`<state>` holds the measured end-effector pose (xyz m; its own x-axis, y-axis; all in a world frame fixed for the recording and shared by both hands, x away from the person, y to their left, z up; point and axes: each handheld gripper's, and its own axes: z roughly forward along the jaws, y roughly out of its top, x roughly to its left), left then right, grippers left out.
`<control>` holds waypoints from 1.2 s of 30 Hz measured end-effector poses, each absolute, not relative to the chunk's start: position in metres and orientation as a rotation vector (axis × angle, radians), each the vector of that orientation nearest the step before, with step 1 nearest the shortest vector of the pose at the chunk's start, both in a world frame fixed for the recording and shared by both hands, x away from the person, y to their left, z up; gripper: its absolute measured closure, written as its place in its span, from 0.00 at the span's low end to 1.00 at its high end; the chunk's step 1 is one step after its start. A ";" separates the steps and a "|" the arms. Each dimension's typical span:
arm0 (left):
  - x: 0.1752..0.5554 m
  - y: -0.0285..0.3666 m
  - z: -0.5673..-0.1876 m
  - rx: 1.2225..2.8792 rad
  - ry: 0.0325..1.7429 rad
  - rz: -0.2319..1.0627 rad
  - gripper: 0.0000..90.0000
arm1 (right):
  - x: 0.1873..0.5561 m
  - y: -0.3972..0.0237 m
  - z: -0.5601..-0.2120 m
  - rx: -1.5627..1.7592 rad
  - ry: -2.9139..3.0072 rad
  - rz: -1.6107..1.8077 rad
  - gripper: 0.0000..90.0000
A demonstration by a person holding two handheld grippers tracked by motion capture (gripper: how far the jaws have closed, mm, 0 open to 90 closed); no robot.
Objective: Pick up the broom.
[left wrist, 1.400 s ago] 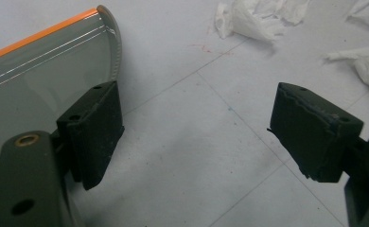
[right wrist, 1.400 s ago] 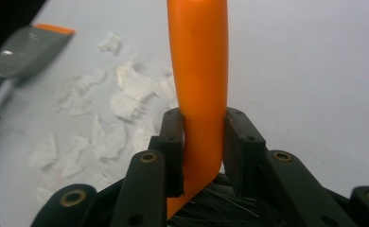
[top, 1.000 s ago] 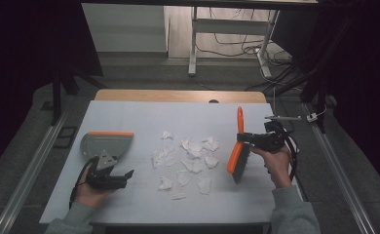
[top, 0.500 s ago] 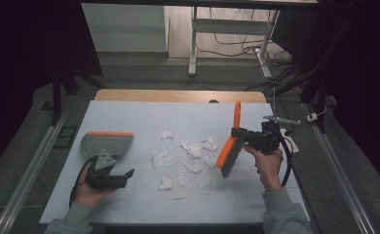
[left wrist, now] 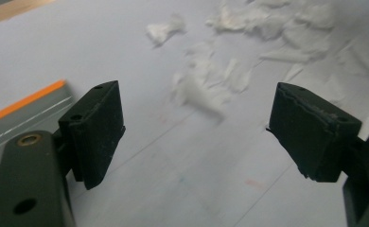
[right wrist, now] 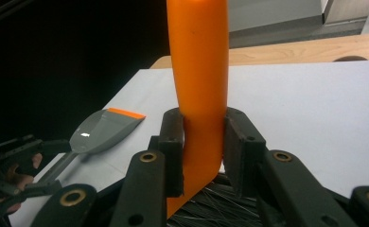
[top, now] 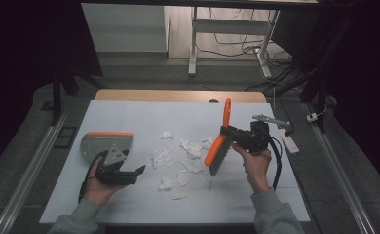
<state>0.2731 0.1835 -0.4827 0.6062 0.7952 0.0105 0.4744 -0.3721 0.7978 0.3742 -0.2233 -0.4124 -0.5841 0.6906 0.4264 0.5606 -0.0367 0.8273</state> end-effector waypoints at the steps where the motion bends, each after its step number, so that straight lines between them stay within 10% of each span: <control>1: 0.273 0.184 -0.483 2.035 1.001 0.511 0.21 | 0.374 -0.221 -0.412 1.367 2.089 1.702 0.79; 27: 0.283 0.071 -0.473 2.057 0.766 0.392 0.26 | 0.360 -0.166 -0.431 1.331 2.012 1.779 0.79; 36: 0.288 0.061 -0.486 1.976 0.798 0.431 0.43 | 0.354 -0.157 -0.436 1.345 1.975 1.834 0.79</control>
